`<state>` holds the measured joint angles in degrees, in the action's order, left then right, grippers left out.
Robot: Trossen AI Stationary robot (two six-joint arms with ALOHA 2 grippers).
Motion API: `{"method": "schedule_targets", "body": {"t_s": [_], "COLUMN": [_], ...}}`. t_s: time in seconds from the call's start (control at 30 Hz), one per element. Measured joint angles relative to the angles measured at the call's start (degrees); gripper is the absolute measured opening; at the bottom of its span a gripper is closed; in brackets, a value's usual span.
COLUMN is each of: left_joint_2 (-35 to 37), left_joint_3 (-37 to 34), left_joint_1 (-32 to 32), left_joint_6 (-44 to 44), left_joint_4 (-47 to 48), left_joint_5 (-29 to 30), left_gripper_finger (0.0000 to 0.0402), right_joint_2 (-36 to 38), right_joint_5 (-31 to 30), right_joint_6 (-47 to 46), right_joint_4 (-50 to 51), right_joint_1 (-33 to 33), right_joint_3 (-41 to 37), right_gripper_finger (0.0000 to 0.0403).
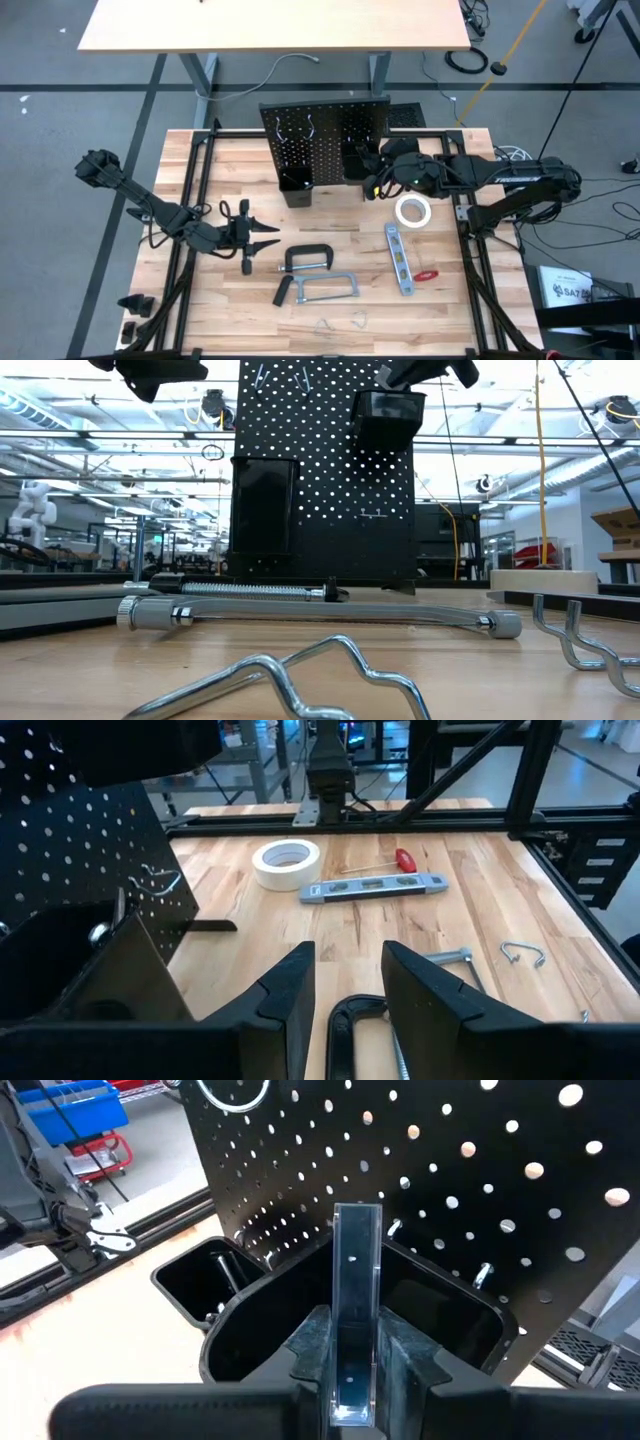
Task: Hang tools onto peg board
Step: Put the small transparent box into the top black bin on the peg board, then put the right binder clip into the top black bin on the peg board
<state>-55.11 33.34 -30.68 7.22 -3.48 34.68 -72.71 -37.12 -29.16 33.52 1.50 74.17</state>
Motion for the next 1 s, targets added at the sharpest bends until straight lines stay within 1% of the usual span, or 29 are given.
{"method": "schedule_targets", "body": {"t_s": [0.23, 0.6, 0.8, 1.0], "left_joint_2": [-0.04, -0.04, -0.04, -0.04], "left_joint_3": [0.00, 0.00, 0.00, 0.00], "left_joint_1": [-0.11, -0.11, -0.11, -0.11], "left_joint_6": [1.38, 1.25, 1.14, 1.29], "left_joint_4": [-0.02, -0.02, 0.04, 0.07], "left_joint_5": [-0.15, -0.17, -0.22, -0.25], "left_gripper_finger": [0.0123, 0.0123, 0.0123, 0.0123], "right_joint_2": [0.00, 0.00, 0.00, -0.03], "right_joint_5": [-0.03, 0.12, 6.58, 12.24], "right_joint_6": [-0.14, -0.14, -0.28, -4.11], "right_joint_4": [-0.09, -0.06, -0.04, 0.42], "right_joint_1": [0.02, 0.30, 2.12, 6.31], "right_joint_3": [0.00, 0.00, 0.00, 0.00], "right_gripper_finger": [0.0084, 0.0093, 0.0093, 0.0093]}}
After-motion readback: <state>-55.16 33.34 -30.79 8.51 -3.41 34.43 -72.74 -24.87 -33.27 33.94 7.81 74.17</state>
